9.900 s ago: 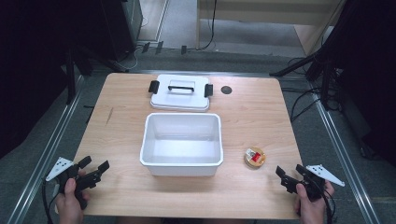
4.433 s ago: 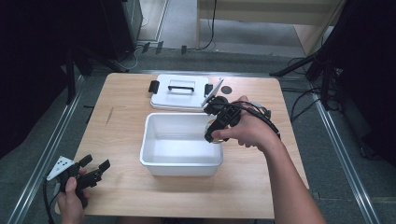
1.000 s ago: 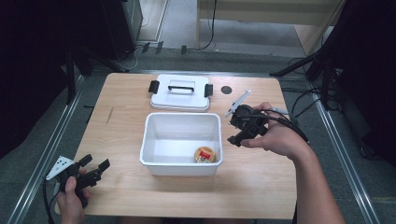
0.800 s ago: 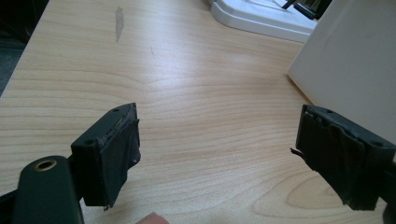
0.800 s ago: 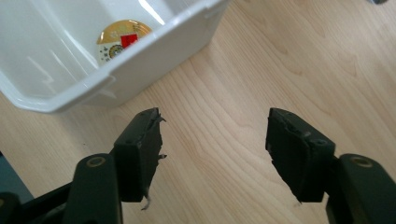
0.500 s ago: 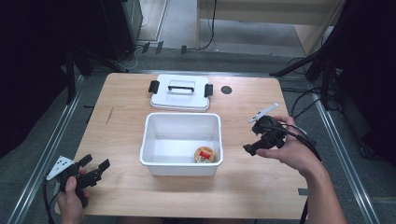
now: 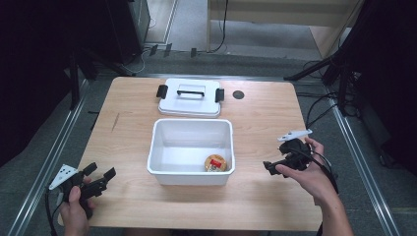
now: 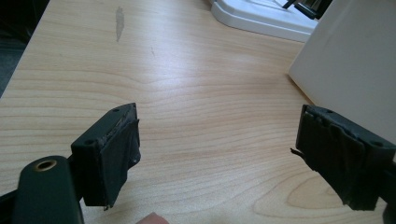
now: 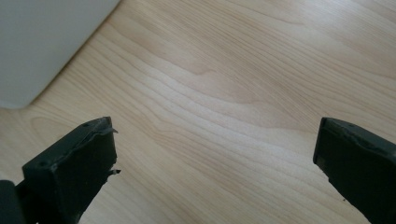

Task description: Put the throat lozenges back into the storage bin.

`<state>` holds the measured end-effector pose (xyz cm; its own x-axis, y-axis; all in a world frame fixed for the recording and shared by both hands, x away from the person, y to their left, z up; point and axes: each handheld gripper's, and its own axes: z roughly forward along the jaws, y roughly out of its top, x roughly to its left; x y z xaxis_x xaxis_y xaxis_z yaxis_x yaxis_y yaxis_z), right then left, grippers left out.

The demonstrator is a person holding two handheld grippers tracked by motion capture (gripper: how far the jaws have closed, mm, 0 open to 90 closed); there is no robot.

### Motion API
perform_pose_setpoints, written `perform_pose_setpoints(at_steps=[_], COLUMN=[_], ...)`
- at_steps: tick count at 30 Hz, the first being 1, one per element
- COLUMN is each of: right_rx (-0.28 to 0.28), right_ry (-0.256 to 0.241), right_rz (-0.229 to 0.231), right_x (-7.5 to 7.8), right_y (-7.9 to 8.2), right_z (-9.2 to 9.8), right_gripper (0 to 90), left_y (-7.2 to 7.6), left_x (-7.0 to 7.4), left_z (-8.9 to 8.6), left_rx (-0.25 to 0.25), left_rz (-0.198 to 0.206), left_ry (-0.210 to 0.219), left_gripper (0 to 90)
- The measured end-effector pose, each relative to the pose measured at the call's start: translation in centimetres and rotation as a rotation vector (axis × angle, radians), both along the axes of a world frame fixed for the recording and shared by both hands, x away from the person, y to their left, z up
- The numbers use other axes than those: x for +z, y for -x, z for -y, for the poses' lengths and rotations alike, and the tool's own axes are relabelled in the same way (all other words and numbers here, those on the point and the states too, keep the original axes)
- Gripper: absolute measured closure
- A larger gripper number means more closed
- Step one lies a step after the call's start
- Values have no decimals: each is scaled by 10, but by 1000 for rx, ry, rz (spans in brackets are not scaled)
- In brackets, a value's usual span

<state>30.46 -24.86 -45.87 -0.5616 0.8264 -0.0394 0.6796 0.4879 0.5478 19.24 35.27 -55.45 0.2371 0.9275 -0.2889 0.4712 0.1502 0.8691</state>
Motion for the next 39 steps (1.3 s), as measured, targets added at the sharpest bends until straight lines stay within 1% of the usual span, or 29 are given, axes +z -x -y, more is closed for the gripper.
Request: perform_pose_setpoints(at_steps=[5, 7, 14, 17, 18, 21, 26, 28, 29, 32, 35, 36, 37, 39], right_rx=[-74, -101, -192, -233, -246, -269, -312, -321, -320, -339, -369, -378, -387, -401], right_ry=[-42, -64, -109, -146, -160, -191, -234, -250, -252, -283, -333, -345, -348, -357], right_rz=[56, 71, 137, 160, 175, 219, 266, 278, 290, 322, 368, 374, 375, 393], right_x=[-16, -22, -45, -52, -55, -61, -73, -78, -80, -86, -87, -86, -87, -87], right_y=[10, 14, 31, 38, 41, 50, 63, 68, 70, 77, 82, 83, 84, 85], right_z=[16, 23, 47, 57, 61, 70, 84, 86, 88, 91, 95, 96, 97, 97], right_gripper=[0, 0, 0, 0, 0, 0, 0, 0, 0, 0, 0, 0, 0, 0], left_y=[0, 0, 0, 1, 1, 1, 1, 1, 1, 1, 1, 1, 1, 0], left_x=[0, 0, 0, 0, 0, 0, 0, 0, 0, 0, 0, 0, 0, 0], left_z=[0, 0, 1, 0, 0, 0, 0, 0, 0, 0, 0, 0, 0, 0], left_rx=[-2, -1, -1, -3, -3, -4, -3, -2, -2, -2, -1, -2, -3, 0], left_rz=[-2, -2, -4, -2, -1, -3, -3, -2, -2, -2, -3, -4, -5, -5], left_ry=[-2, -3, -4, -4, -3, -3, -2, -4, -3, -4, -3, -2, -3, 1], left_gripper=[143, 142, 142, 142, 142, 142, 142, 142, 142, 142, 142, 142, 142, 142])
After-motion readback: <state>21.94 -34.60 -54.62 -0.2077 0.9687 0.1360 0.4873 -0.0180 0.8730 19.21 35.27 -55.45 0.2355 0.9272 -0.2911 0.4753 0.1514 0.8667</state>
